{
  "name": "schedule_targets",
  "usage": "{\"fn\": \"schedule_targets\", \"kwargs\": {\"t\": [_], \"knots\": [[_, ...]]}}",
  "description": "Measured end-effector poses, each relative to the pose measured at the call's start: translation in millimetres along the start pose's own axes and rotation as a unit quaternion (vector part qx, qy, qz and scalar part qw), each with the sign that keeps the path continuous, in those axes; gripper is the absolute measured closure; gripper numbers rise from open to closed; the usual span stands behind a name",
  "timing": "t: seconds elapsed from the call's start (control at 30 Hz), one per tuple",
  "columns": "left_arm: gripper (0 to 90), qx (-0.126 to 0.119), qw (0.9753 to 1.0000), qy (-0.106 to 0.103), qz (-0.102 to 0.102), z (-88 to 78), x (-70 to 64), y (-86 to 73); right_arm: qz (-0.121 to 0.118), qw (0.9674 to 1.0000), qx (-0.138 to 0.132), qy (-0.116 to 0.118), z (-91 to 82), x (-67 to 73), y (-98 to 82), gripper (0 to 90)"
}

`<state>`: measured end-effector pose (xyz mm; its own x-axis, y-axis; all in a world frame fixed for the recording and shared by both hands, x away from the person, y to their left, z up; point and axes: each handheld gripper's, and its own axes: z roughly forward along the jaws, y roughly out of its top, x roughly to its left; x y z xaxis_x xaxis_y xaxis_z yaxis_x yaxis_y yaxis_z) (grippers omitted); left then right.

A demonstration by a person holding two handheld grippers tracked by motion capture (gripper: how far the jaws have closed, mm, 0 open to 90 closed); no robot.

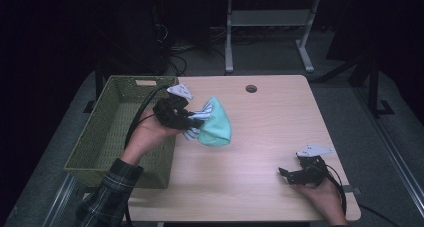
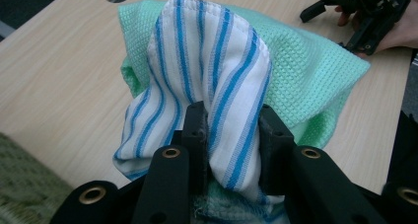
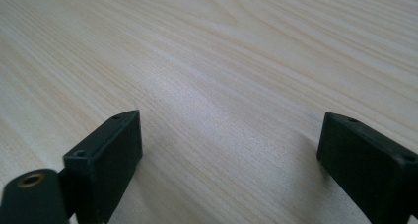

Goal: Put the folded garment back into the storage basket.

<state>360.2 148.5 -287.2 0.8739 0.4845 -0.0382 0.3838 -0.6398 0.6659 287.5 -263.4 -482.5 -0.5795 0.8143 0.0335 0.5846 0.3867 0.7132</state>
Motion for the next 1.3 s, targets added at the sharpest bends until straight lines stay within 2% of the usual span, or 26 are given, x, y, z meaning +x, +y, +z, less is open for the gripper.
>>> {"fn": "schedule_targets", "kwargs": {"t": [0.4, 0.67, 0.77, 0.8, 1.03, 1.3], "knots": [[70.1, -0.012, 0.9992, 0.034, -0.018, -33.6, 17.2, -11.9, 0.0, 1.0, 0.0, 0.0, 0.0, 0.0, 0.0, 8.4], [70.1, -0.016, 0.9983, 0.049, -0.028, -48.4, 23.5, -19.2, 0.001, 1.0, 0.0, 0.0, 0.0, -0.1, 0.0, 8.5], [70.1, -0.017, 0.9977, 0.057, -0.032, -55.1, 26.8, -23.0, 0.001, 1.0, 0.001, -0.003, 0.5, -0.3, 0.3, 5.0], [70.1, -0.019, 0.9973, 0.061, -0.036, -59.5, 29.0, -25.9, 0.006, 0.9999, 0.008, -0.007, 2.0, -0.7, 1.0, 1.9], [70.1, -0.02, 0.9954, 0.079, -0.049, -73.7, 35.5, -35.7, 0.008, 0.9999, 0.009, -0.01, 2.4, -1.0, 1.1, 0.0], [70.1, -0.025, 0.9908, 0.112, -0.071, -93.6, 44.8, -51.8, 0.009, 0.9999, 0.01, -0.011, 2.8, -1.3, 1.3, 0.0]]}}
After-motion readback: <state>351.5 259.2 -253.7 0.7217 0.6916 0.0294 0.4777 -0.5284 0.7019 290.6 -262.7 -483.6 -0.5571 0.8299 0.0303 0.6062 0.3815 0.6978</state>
